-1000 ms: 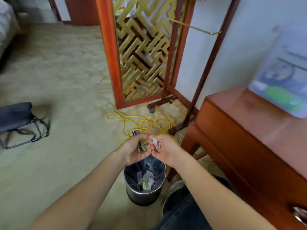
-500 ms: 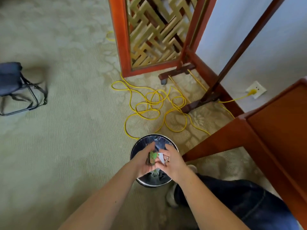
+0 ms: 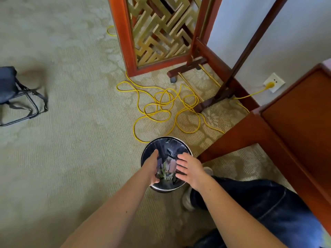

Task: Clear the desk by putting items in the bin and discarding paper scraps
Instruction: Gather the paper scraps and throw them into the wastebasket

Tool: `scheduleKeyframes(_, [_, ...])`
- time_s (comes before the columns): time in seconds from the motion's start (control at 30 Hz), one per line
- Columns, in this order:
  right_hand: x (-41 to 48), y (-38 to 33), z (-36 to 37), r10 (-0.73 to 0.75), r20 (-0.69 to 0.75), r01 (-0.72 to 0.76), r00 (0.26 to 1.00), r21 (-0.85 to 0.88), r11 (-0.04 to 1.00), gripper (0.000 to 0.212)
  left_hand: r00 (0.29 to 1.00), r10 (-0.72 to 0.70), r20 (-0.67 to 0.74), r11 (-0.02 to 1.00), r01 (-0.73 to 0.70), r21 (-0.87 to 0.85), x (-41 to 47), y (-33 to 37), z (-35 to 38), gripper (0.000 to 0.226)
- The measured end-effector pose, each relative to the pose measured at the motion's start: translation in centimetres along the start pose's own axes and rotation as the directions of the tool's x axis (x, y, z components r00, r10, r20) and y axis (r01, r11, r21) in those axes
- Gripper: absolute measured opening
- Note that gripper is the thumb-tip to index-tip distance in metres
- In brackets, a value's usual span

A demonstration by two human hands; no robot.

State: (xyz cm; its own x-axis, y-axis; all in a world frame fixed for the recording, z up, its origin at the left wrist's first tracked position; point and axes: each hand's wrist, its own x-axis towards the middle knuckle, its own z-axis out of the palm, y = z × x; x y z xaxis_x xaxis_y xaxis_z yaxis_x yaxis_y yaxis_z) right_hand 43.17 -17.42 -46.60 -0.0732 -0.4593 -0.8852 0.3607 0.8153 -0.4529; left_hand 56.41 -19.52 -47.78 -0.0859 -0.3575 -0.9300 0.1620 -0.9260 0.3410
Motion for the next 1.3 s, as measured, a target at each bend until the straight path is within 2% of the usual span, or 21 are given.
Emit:
scheduleKeyframes(0.07, [-1.7, -0.4, 0.4, -0.081, -0.02, 0.081, 0.997, 0.025, 0.996, 0.031, 0.996, 0.084, 0.019, 0.996, -0.084, -0.001, -0.8, -0.3, 0.3, 0.041])
scheduleKeyframes(0.17, [-4.8, -1.0, 0.8, -0.221, -0.019, 0.222, 0.975, 0.092, 0.971, 0.022, 0.979, 0.192, 0.063, 0.977, -0.185, -0.108, -3.4, 0.0, 1.6, 0.017])
scheduleKeyframes(0.3, [-10.3, -2.8, 0.6, -0.416, -0.035, 0.415, 0.909, 0.187, 0.891, 0.009, 0.919, 0.387, 0.077, 0.914, -0.371, -0.161, -8.4, 1.1, 4.4, 0.011])
scheduleKeyframes(0.37, [-14.0, -4.0, -0.3, -0.556, -0.072, 0.56, 0.828, 0.107, 0.821, 0.016, 0.857, 0.507, 0.092, 0.858, -0.491, -0.153, -11.5, 1.6, 6.0, 0.013])
scheduleKeyframes(0.43, [-17.9, -4.9, -1.9, -0.706, -0.089, 0.71, 0.702, 0.019, 0.704, 0.019, 0.774, 0.613, 0.16, 0.79, -0.598, -0.134, -15.3, 1.9, 7.5, 0.016])
scheduleKeyframes(0.5, [-21.8, -5.5, -3.8, -0.813, -0.094, 0.816, 0.574, -0.012, 0.577, 0.02, 0.694, 0.675, 0.251, 0.733, -0.668, -0.127, -19.0, 1.9, 9.2, 0.02])
scheduleKeyframes(0.57, [-25.3, -6.0, -5.8, -0.867, -0.115, 0.871, 0.485, -0.021, 0.49, 0.02, 0.624, 0.699, 0.35, 0.693, -0.712, -0.115, -22.5, 1.5, 11.0, 0.021])
scheduleKeyframes(0.73, [-31.6, -5.9, -10.7, -0.923, -0.167, 0.937, 0.347, 0.009, 0.351, 0.02, 0.457, 0.706, 0.541, 0.614, -0.776, -0.146, -29.2, -0.2, 15.4, 0.023])
scheduleKeyframes(0.97, [-38.1, -3.4, -20.1, -0.915, -0.356, 0.972, 0.19, -0.063, 0.226, 0.021, 0.342, 0.569, 0.748, 0.601, -0.794, -0.094, -34.7, -4.8, 23.4, 0.022])
scheduleKeyframes(1.17, [-41.6, 0.7, -27.9, -0.84, -0.527, 0.947, 0.13, -0.184, 0.262, 0.019, 0.294, 0.374, 0.88, 0.593, -0.805, 0.017, -37.1, -10.6, 30.1, 0.022])
scheduleKeyframes(1.23, [-42.6, 2.2, -30.1, -0.813, -0.571, 0.925, 0.117, -0.234, 0.298, 0.017, 0.273, 0.303, 0.913, 0.557, -0.828, 0.063, -37.4, -12.4, 31.8, 0.021])
scheduleKeyframes(1.3, [-43.4, 3.6, -32.0, -0.792, -0.602, 0.905, 0.104, -0.274, 0.327, 0.016, 0.255, 0.237, 0.937, 0.474, -0.873, 0.117, -37.4, -14.1, 33.3, 0.019])
